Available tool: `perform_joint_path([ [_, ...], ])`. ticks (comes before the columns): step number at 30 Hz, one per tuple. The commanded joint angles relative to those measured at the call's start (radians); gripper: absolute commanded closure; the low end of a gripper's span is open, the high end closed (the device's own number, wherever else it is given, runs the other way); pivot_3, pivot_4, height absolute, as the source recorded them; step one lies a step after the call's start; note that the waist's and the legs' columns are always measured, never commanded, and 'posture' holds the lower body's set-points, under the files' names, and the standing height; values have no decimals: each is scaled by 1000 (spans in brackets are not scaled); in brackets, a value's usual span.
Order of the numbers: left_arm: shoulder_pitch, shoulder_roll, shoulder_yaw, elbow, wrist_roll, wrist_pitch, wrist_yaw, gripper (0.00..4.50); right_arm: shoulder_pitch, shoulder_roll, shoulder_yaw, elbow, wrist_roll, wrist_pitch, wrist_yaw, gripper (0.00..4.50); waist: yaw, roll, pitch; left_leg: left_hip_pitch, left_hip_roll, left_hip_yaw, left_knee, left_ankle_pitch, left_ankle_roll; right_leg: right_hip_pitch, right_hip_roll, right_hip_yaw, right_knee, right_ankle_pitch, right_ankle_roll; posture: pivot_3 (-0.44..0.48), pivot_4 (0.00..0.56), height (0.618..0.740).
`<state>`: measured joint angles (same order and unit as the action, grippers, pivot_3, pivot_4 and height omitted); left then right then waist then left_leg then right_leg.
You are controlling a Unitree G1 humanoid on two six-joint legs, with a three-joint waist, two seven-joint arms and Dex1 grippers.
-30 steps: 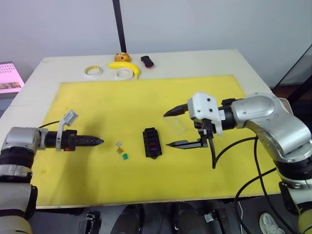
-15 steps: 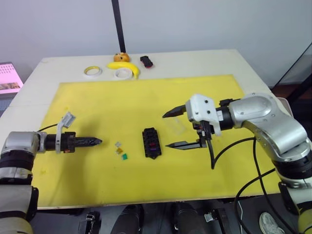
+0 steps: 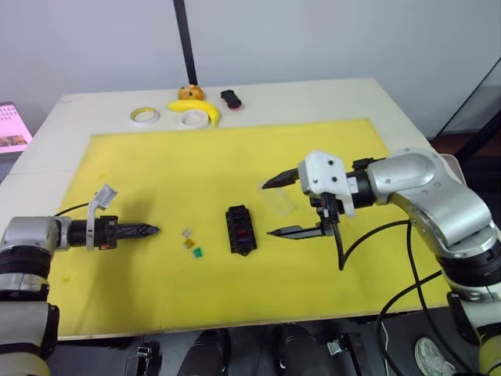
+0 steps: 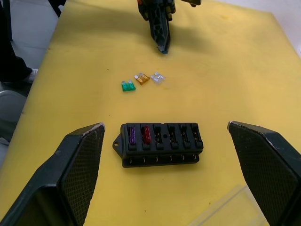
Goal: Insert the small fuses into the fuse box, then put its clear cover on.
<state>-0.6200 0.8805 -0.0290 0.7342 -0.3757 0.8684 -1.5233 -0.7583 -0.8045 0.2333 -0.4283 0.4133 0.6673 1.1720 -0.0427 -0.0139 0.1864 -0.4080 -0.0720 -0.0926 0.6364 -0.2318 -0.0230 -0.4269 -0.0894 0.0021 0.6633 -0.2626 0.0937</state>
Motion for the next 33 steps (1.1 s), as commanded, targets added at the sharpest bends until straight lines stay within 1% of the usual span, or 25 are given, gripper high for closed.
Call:
perform_joint_path([
  [1,22,6,-1,-7,8,14,4,3500,-22,5,-3,-14,-5,-22,3,0,0,0,0,0,0,0,0,0,0,0,0,0,0,0,0,0,150,740],
  [12,31,19,16,-30,-6,39,10,3500,-19,13,9,-7,-12,-28,-1,0,-1,0,0,0,0,0,0,0,0,0,0,0,0,0,0,0,150,740],
  [15,38,25,22,-42,-10,45,10,4313,-17,13,10,-7,-12,-32,0,0,-1,0,0,0,0,0,0,0,0,0,0,0,0,0,0,0,150,740],
  [16,39,27,25,-45,-11,46,11,4420,-16,14,12,-5,-14,-34,0,0,-1,0,0,0,0,0,0,0,0,0,0,0,0,0,0,0,150,740],
  [23,52,43,43,-70,-27,59,17,4420,-17,17,17,1,-19,-40,2,0,-1,0,0,0,0,0,0,0,0,0,0,0,0,0,0,0,150,740],
  [26,50,50,67,-107,-52,69,24,4420,-20,20,17,2,-15,-34,2,0,-1,0,0,0,0,0,0,0,0,0,0,1,0,0,0,0,150,740],
  [33,73,44,130,-313,-145,135,49,4420,-39,30,14,4,14,34,0,0,3,0,0,0,0,0,0,0,0,0,-2,1,0,0,0,0,150,740],
])
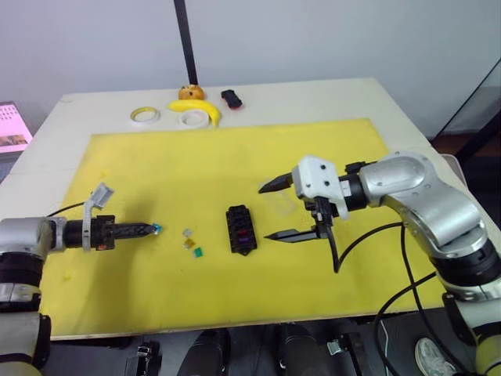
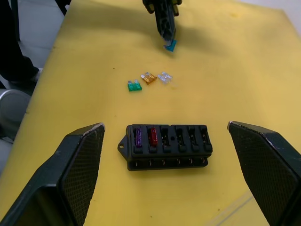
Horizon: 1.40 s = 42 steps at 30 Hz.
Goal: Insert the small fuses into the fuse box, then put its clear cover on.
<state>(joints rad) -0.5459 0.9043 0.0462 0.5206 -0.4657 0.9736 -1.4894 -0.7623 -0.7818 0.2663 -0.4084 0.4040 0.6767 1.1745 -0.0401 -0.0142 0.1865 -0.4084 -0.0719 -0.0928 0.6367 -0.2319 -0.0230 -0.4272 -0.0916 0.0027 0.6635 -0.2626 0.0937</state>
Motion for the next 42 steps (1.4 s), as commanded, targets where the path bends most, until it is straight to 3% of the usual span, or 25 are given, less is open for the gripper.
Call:
perform_joint_path([
  [1,3,17,67,-137,-71,40,24,4420,-39,11,-21,-16,31,37,-5,0,1,0,0,0,0,0,0,0,0,0,0,0,0,0,0,0,150,740],
  [7,-45,-44,161,-432,-228,101,117,4420,-111,86,-82,-3,187,272,-64,0,0,0,0,0,0,0,0,0,0,0,-1,0,0,0,0,0,150,740],
  [13,-83,-99,139,-653,-308,74,184,4420,-175,141,-141,22,323,452,-129,0,-1,0,0,0,0,0,0,0,0,0,-1,1,0,0,0,0,150,740],
  [31,-125,-102,57,-751,-359,18,227,4420,-247,227,-134,97,398,569,-250,0,0,0,0,0,0,0,0,0,0,0,1,1,0,0,0,0,150,740],
  [35,-118,-97,48,-754,-357,-1,228,4500,-258,231,-127,108,406,585,-257,1369,-2,0,0,0,0,0,0,0,0,0,0,1,0,0,0,0,150,740],
  [42,-112,-101,40,-753,-355,-23,236,4500,-267,239,-120,114,411,595,-264,1369,-2,0,0,0,0,0,0,0,0,0,2,1,0,0,0,0,150,740],
])
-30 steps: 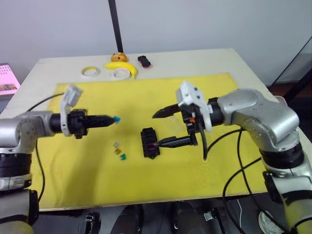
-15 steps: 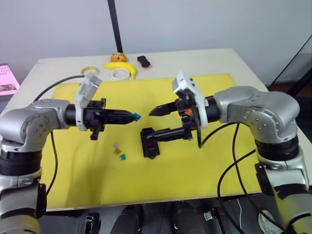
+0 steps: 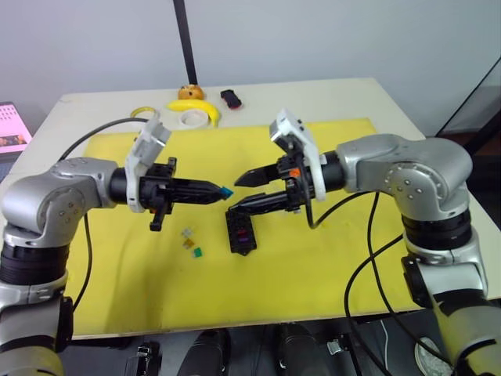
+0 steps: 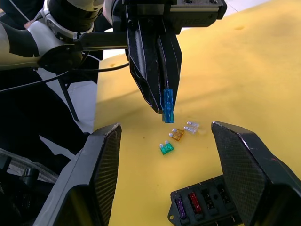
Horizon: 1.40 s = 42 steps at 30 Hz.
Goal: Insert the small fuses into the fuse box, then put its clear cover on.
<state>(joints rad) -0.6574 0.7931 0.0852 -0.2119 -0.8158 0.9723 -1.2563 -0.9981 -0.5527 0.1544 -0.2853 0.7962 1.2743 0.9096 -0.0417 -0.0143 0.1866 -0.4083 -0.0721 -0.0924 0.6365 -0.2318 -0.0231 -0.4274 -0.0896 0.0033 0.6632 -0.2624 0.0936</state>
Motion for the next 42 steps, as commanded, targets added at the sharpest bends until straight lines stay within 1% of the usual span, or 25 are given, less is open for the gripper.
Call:
perform_joint_path([
  [1,-1,10,0,-19,-5,-25,4,4500,-32,10,-8,-7,20,-1,1,1369,0,0,0,0,0,0,0,0,0,0,0,0,0,0,0,0,150,740],
  [2,-2,10,-2,-17,-5,-27,4,4500,-33,10,-6,-5,21,0,1,1369,0,0,0,0,0,0,0,0,0,0,0,0,0,0,0,0,150,740],
  [5,-1,8,-4,-15,-7,-35,9,4500,-36,5,6,-6,16,-2,5,2090,0,0,0,0,0,0,0,0,0,0,0,0,0,0,0,0,150,740],
  [6,1,8,-5,-16,-8,-37,11,4500,-37,4,8,-5,15,-2,5,2543,0,0,0,0,0,0,0,0,0,0,0,0,0,0,0,0,150,740],
  [19,6,15,-14,-13,-4,-50,15,4500,-47,2,24,10,9,-11,10,2543,0,0,0,0,0,0,0,0,0,0,0,0,0,0,0,0,150,740],
  [20,6,15,-16,-12,-3,-51,15,4500,-48,1,26,11,7,-13,11,3073,0,0,0,0,0,0,0,0,0,0,0,0,0,0,0,0,150,740],
  [21,6,15,-16,-12,-2,-52,15,4500,-49,0,28,11,6,-13,11,3325,0,0,0,0,0,0,0,0,0,0,0,0,0,0,0,0,150,740],
  [36,12,15,-34,-8,11,-71,21,4500,-44,-3,39,9,0,-24,12,3325,0,0,0,0,0,0,0,0,0,0,0,0,0,0,0,0,150,740],
  [39,14,17,-36,-6,18,-76,18,4500,-45,-4,39,7,1,-26,18,4133,0,0,0,0,0,0,0,0,0,0,0,0,0,0,0,0,150,740],
  [40,14,17,-36,-6,18,-76,18,4500,-46,-6,41,7,0,-28,19,4483,0,0,0,0,0,0,0,0,0,0,0,0,0,0,0,0,150,740],
  [42,18,18,-35,-8,15,-74,19,4500,-45,-6,40,6,4,-28,21,4483,0,0,0,0,0,0,0,0,0,0,0,0,0,0,0,0,150,740],
])
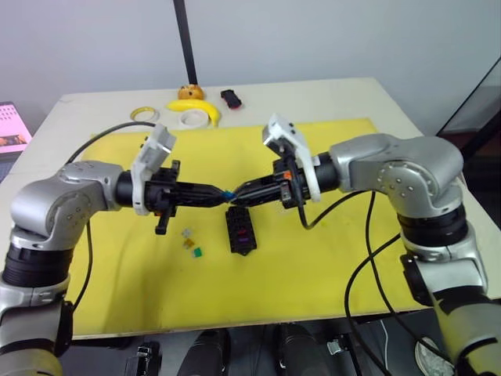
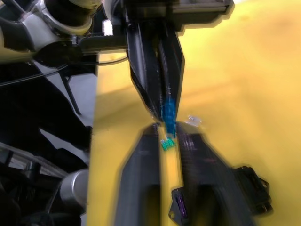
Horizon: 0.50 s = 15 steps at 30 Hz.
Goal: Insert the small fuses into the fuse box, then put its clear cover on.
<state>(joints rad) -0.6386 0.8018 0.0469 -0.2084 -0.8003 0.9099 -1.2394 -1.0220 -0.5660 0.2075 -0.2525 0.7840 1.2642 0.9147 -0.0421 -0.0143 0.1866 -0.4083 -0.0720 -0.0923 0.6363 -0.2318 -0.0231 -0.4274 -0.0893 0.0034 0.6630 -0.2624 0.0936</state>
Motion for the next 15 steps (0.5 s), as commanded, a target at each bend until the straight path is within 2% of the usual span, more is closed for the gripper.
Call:
perform_joint_path([
  [1,4,13,0,-13,6,-18,0,4500,-20,7,-11,-29,16,-19,17,4483,0,0,0,0,0,0,0,0,0,0,0,0,0,0,0,0,150,740],
  [15,8,37,-25,-8,33,-50,9,4500,-42,-3,12,-32,4,-34,40,4483,0,0,0,0,0,0,0,0,0,0,0,0,0,0,0,0,150,740],
])
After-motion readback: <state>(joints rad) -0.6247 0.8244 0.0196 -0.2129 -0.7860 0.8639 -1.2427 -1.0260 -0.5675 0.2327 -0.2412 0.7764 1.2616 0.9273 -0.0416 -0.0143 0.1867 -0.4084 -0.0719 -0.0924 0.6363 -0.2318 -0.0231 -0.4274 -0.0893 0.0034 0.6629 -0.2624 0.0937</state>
